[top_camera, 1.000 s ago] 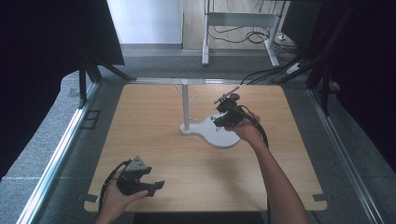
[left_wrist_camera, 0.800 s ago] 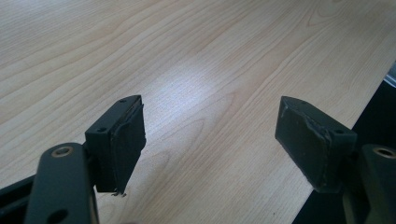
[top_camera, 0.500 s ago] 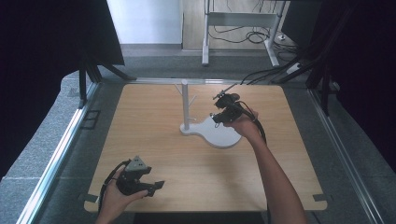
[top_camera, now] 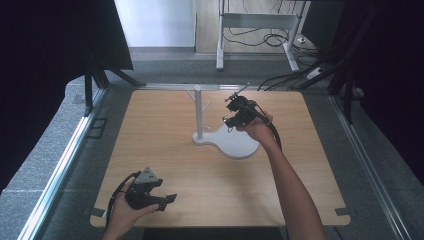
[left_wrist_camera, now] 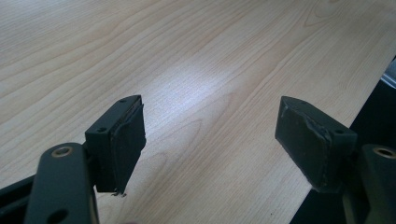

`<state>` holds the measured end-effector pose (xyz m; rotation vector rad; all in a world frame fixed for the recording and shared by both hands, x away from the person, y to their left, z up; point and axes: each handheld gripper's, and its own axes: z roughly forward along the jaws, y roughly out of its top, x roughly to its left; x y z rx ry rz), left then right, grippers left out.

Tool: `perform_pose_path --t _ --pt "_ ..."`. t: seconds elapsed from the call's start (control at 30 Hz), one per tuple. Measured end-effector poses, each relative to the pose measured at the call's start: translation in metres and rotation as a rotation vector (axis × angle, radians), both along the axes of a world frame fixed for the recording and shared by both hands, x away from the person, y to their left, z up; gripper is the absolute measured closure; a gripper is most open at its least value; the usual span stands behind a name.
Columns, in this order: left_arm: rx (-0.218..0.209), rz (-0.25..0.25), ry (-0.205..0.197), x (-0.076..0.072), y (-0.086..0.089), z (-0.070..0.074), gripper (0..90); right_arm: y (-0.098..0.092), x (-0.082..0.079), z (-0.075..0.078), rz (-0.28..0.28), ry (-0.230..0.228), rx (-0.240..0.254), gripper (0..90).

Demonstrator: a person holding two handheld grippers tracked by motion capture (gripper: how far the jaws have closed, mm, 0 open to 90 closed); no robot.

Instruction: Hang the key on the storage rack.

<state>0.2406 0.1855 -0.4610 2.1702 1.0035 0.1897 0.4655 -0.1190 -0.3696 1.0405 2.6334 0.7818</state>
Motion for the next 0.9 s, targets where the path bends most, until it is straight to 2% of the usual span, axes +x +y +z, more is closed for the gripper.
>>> perform_pose_path --t 0.73,0.9 --pt "-0.012 0.01 -0.008 0.0 0.004 0.002 24.9 0.026 0.025 0.013 0.006 0.001 -0.025 83.9" --pt "-0.018 0.009 -0.013 -0.001 0.004 0.003 24.9 0.029 0.03 0.018 0.002 -0.003 -0.003 83.9"
